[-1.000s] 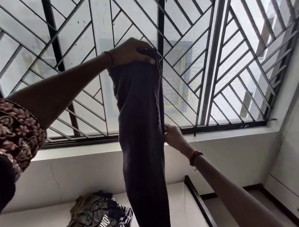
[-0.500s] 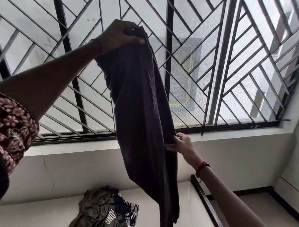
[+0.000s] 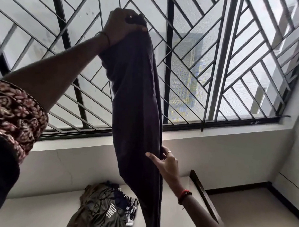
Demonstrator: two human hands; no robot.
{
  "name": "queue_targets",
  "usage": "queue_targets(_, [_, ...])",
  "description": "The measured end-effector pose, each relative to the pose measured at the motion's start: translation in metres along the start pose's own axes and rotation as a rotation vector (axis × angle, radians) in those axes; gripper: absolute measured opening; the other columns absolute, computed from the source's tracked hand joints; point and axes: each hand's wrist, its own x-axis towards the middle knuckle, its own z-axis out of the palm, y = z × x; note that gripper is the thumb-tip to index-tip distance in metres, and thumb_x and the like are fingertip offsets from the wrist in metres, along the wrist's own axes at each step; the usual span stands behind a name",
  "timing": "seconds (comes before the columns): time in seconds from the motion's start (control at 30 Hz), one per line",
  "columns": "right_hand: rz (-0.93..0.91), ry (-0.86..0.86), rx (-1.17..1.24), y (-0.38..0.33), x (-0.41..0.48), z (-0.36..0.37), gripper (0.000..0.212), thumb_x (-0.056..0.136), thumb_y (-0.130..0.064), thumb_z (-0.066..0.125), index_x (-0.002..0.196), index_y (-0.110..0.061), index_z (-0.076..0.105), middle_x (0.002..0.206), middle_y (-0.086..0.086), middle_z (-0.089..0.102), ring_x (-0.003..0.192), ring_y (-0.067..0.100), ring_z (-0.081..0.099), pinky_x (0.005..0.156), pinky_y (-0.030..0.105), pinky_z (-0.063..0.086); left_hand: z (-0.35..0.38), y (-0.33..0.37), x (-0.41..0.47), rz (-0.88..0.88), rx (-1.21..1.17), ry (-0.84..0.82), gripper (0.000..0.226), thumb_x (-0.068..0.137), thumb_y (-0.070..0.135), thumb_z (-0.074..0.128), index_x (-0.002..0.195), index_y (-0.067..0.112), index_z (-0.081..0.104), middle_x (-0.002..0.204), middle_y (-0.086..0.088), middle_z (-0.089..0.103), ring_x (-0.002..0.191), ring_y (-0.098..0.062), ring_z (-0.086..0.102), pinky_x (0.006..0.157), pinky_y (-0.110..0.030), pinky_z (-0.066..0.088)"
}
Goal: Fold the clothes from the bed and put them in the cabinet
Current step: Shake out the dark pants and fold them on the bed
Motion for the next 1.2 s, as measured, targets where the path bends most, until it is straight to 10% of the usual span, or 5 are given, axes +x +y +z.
queue_targets(0.2, [-0.031, 0.125, -0.030, 0.006, 0.002, 0.005, 0.031, 0.078, -0.009, 0.074, 0.109, -0.012, 0.068, 0.093, -0.004, 0.072, 0.083, -0.001, 0.066, 0.086, 0.024, 0.054, -0.008, 0.000, 0.004, 0.012, 0.043, 0.004, 0.045, 0.070, 0.052, 0.072, 0.099, 0.018, 0.071, 0.088, 0.004, 0.065, 0.081, -0.002, 0.055, 0.074, -0.014, 0.041])
queue_targets(0.37, [0.039, 0.054, 0.144, 0.012, 0.013, -0.014, 0.030, 0.069, -0.005, 0.081, 0.088, -0.021, 0.064, 0.083, -0.003, 0.072, 0.074, 0.004, 0.068, 0.073, 0.020, 0.055, -0.022, -0.009, -0.005, 0.012, -0.012, -0.017, 0.034, 0.070, 0.048, 0.072, 0.098, 0.029, 0.068, 0.098, 0.000, 0.070, 0.089, -0.002, 0.059, 0.083, -0.018, 0.045])
queue_targets(0.63, [0.122, -0.152, 0.395, 0.025, 0.020, -0.037, 0.035, 0.069, 0.006, 0.077, 0.101, -0.001, 0.064, 0.095, 0.016, 0.072, 0.084, 0.023, 0.067, 0.082, 0.033, 0.055, -0.036, -0.013, -0.017, 0.003, -0.139, -0.027, 0.018, 0.080, 0.031, 0.070, 0.086, 0.042, 0.058, 0.072, 0.043, 0.060, 0.074, 0.022, 0.055, 0.072, -0.002, 0.039])
queue_targets(0.97, [0.282, -0.419, 0.417, 0.027, 0.022, -0.071, 0.032, 0.068, -0.007, 0.078, 0.096, 0.003, 0.068, 0.095, 0.015, 0.070, 0.086, 0.022, 0.067, 0.083, 0.027, 0.055, -0.037, -0.050, -0.027, -0.091, -0.193, -0.011, 0.036, 0.077, 0.042, 0.071, 0.106, 0.022, 0.068, 0.094, 0.010, 0.067, 0.083, 0.012, 0.057, 0.084, -0.011, 0.046])
queue_targets(1.2, [0.343, -0.437, 0.432, 0.028, 0.017, -0.069, 0.018, 0.072, 0.003, 0.073, 0.086, -0.005, 0.065, 0.083, 0.008, 0.073, 0.073, 0.015, 0.069, 0.064, 0.021, 0.055, -0.029, -0.061, -0.040, -0.129, -0.159, 0.040, 0.033, 0.084, 0.025, 0.069, 0.112, 0.009, 0.066, 0.068, 0.038, 0.062, 0.071, 0.024, 0.054, 0.071, -0.001, 0.040])
